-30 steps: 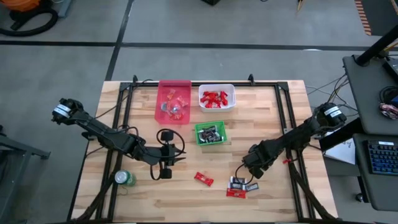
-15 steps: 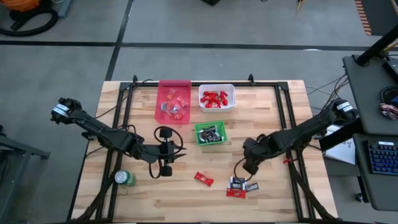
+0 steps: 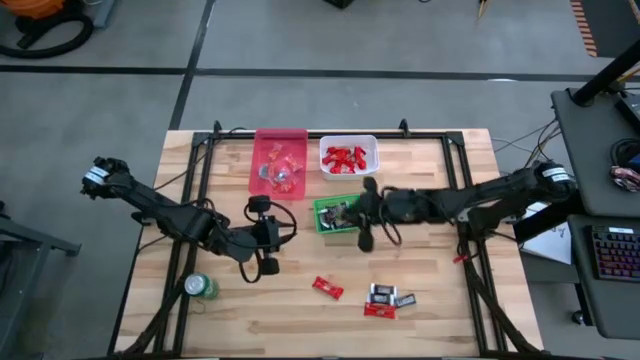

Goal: Sort candy
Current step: Put the green candy into the red bin

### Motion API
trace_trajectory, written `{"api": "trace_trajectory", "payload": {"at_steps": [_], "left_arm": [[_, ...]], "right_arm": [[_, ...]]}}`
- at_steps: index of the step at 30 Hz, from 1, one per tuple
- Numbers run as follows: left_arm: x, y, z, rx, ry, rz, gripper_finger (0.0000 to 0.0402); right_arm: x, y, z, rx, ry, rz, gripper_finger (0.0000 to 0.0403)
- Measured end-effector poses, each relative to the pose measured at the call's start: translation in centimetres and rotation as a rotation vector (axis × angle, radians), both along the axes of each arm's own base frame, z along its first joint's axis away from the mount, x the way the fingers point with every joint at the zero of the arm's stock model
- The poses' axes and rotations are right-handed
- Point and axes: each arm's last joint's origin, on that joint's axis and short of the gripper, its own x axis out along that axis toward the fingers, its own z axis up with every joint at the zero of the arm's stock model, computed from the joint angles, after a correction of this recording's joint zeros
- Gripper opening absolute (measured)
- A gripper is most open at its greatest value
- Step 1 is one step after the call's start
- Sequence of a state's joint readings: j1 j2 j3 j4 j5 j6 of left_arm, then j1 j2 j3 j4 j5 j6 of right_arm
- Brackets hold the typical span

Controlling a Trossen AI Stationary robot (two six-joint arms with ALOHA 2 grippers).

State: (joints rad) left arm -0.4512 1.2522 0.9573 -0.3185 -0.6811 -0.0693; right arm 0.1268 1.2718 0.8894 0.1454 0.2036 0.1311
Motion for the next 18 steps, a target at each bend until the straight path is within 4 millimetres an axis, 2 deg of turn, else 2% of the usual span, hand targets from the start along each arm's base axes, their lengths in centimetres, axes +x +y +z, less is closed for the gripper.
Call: {"api": "trace_trajectory", "payload": {"at_steps": [3,6,12,18], "left_arm": [[-0.1,-0.1,0.2,0.001,0.015,-0.001,0.0074],[-0.5,-0.4,-0.1,-0.020,0.024,-0.002,0.0074],[-1.2,-1.5,-0.8,-0.076,0.026,-0.014,0.0074],[-2.1,-2.5,-1.4,-0.110,0.045,-0.015,0.0074]], "right_arm": [[1.6,-2.1,-0.1,-0.085,-0.101,-0.048,0.0029],[3.1,-4.5,-1.1,-0.139,-0.151,-0.114,0.0029],[6.0,-9.5,-3.3,-0.164,-0.127,-0.243,0.0029],[9.9,-12.8,-5.1,-0.150,-0.098,-0.258,0.0029]]}}
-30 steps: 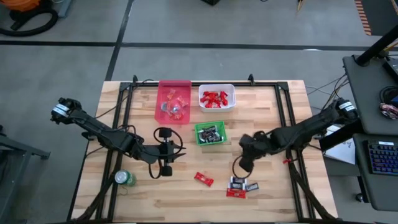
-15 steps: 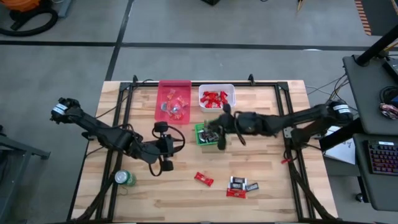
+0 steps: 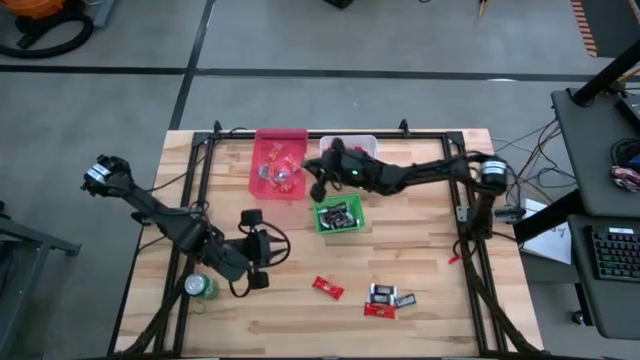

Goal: Sort candy
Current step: Put the green candy into the red bin, then put the red chocolate bar into the white bin

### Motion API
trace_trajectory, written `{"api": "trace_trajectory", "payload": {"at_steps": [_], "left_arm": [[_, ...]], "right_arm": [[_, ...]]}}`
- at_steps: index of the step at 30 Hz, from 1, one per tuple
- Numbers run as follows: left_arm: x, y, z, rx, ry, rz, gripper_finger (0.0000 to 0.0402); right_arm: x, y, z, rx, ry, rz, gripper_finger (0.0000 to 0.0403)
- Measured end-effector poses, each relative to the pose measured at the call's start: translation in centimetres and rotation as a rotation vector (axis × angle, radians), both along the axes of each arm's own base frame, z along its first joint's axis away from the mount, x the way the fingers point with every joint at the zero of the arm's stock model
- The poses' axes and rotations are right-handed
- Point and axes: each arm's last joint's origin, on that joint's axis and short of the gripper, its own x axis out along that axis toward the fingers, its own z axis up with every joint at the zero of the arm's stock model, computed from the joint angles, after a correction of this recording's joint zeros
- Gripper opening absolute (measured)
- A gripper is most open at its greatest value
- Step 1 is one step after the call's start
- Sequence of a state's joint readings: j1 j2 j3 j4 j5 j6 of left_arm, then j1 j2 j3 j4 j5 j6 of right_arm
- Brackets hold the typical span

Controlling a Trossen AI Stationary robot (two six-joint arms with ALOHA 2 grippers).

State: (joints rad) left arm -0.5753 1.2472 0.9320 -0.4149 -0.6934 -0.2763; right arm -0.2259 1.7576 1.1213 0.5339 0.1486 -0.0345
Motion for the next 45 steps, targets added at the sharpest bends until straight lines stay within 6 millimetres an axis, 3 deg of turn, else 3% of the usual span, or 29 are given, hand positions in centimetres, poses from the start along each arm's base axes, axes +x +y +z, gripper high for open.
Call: {"api": "trace_trajectory", "payload": {"at_steps": [5,11,19,29,37,45], "left_arm": [[-0.7,-0.4,-0.5,-0.009,0.019,0.028,0.0074],[-1.2,-0.6,-0.8,-0.030,0.046,0.048,0.0074],[-1.2,-0.6,-0.8,-0.028,0.048,0.050,0.0074],[-1.3,-0.5,-0.9,-0.026,0.036,0.077,0.0074],[-0.6,-0.8,-1.8,0.004,0.028,0.122,0.0074],[0.6,-1.7,-3.4,0.026,0.044,0.130,0.0091]], "right_arm": [[3.1,-1.8,-1.4,0.028,-0.003,-0.028,0.0029],[5.2,-3.4,-2.7,0.122,0.005,0.009,0.0045],[5.5,-4.3,-3.7,0.157,0.066,0.009,0.0141],[4.8,-3.9,-2.0,0.158,0.094,0.062,0.0222],[3.1,-1.1,2.1,0.083,0.181,0.161,0.0233],[-0.9,4.7,6.7,0.031,0.243,0.304,0.0233]]}}
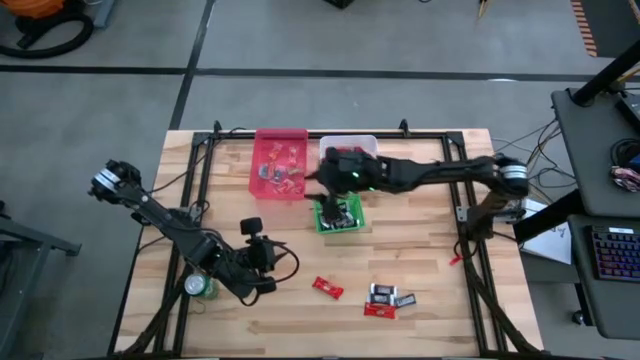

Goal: Sort candy
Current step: Put the red chocolate bar into the white bin

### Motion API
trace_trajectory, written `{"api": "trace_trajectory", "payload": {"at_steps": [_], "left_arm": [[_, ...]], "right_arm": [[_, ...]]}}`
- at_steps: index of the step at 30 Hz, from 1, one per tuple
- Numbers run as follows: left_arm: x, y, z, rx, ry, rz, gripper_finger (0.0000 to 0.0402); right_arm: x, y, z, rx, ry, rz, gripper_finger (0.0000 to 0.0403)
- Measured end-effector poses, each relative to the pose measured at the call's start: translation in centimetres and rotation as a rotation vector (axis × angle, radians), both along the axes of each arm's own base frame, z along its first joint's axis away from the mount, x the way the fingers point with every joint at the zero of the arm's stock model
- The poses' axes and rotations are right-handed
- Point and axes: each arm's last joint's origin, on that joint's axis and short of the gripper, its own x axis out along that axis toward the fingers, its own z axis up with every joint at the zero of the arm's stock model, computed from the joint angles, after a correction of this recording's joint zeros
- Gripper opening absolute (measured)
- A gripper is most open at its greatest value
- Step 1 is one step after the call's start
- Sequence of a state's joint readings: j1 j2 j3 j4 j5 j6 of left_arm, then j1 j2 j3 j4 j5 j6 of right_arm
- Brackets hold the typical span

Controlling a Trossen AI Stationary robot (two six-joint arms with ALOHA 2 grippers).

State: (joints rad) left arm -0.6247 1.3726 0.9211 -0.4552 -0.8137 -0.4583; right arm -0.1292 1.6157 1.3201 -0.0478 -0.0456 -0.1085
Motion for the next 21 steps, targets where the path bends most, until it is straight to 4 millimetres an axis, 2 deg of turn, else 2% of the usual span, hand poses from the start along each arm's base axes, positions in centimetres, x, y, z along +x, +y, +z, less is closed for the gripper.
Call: {"api": "trace_trajectory", "payload": {"at_steps": [6,10,16,21], "left_arm": [[1.5,-1.0,-1.3,0.003,-0.028,-0.009,0.0135],[3.0,-2.1,-2.6,0.031,-0.057,-0.059,0.0167],[5.6,-3.6,-5.3,0.041,-0.051,-0.217,0.0188],[7.9,-3.6,-7.6,-0.050,-0.058,-0.343,0.0185]], "right_arm": [[-4.2,4.2,1.9,0.017,-0.053,0.096,0.0233],[-6.8,6.4,2.2,0.055,-0.075,0.141,0.0233],[-9.8,8.5,1.6,0.094,-0.095,0.164,0.0233],[-10.9,9.6,1.0,0.142,-0.114,0.191,0.0233]]}}
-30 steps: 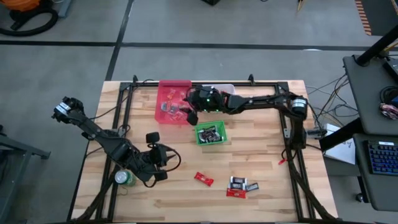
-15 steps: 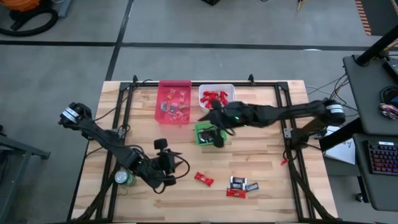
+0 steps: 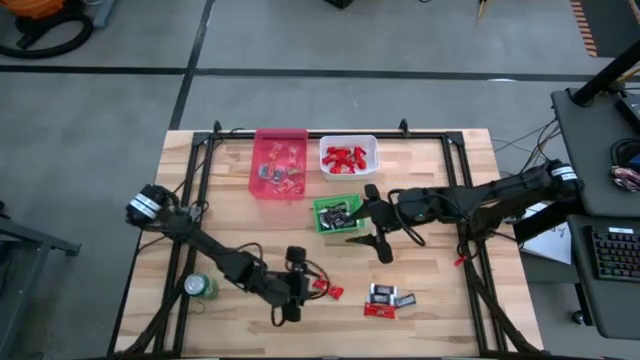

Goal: Sort candy
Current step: Put the red chocolate bar into the white bin

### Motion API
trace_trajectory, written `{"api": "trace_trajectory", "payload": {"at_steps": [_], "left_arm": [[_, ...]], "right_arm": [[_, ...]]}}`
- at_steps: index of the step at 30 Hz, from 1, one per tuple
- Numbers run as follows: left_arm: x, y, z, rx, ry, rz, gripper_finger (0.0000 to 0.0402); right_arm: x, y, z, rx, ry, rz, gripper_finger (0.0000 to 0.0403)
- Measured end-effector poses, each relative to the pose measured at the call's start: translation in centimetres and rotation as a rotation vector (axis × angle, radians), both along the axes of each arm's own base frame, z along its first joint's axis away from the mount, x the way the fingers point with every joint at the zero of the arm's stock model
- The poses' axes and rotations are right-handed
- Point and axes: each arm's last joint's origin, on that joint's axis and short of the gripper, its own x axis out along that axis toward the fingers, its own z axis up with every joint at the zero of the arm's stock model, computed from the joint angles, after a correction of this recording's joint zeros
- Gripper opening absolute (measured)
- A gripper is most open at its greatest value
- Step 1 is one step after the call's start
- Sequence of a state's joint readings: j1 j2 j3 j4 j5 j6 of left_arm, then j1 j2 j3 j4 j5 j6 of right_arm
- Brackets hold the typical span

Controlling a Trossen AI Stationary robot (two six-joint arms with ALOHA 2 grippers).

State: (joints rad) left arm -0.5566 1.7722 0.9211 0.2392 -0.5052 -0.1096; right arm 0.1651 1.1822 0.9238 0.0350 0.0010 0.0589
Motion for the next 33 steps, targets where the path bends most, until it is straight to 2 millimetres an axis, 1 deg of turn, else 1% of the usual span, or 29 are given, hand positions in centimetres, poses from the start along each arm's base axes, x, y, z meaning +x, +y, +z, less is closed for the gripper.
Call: {"api": "trace_trajectory", "payload": {"at_steps": [3,6,9,12,14,21,25,29,33], "left_arm": [[1.4,0.5,-1.1,-0.087,-0.004,-0.069,0.0181],[2.4,1.4,-2.4,-0.137,0.013,-0.110,0.0179],[3.1,2.2,-3.7,-0.155,0.043,-0.127,0.0179],[3.4,2.6,-4.7,-0.138,0.071,-0.147,0.0179],[3.4,2.6,-5.0,-0.135,0.083,-0.171,0.0179],[3.5,2.6,-5.0,-0.141,0.076,-0.171,0.0184],[3.4,2.6,-5.1,-0.176,0.095,-0.135,0.0208],[3.4,2.6,-5.2,-0.179,0.096,-0.131,0.0251],[3.3,2.7,-5.3,-0.140,0.107,-0.152,0.0287]], "right_arm": [[-0.2,0.4,-0.2,0.009,0.009,0.012,0.0233],[-0.2,0.8,-0.3,0.009,0.012,0.024,0.0233],[-0.3,1.0,-0.3,0.009,0.012,0.032,0.0233],[-0.3,1.1,-0.4,0.010,0.013,0.036,0.0233],[-0.3,1.1,-0.4,0.010,0.013,0.035,0.0233],[-0.2,1.1,-0.6,0.008,0.020,0.035,0.0233],[-0.2,1.1,-0.6,0.008,0.021,0.035,0.0233],[-0.2,1.1,-0.6,0.005,0.021,0.036,0.0233],[-0.2,1.1,-0.6,0.005,0.020,0.036,0.0233]]}}
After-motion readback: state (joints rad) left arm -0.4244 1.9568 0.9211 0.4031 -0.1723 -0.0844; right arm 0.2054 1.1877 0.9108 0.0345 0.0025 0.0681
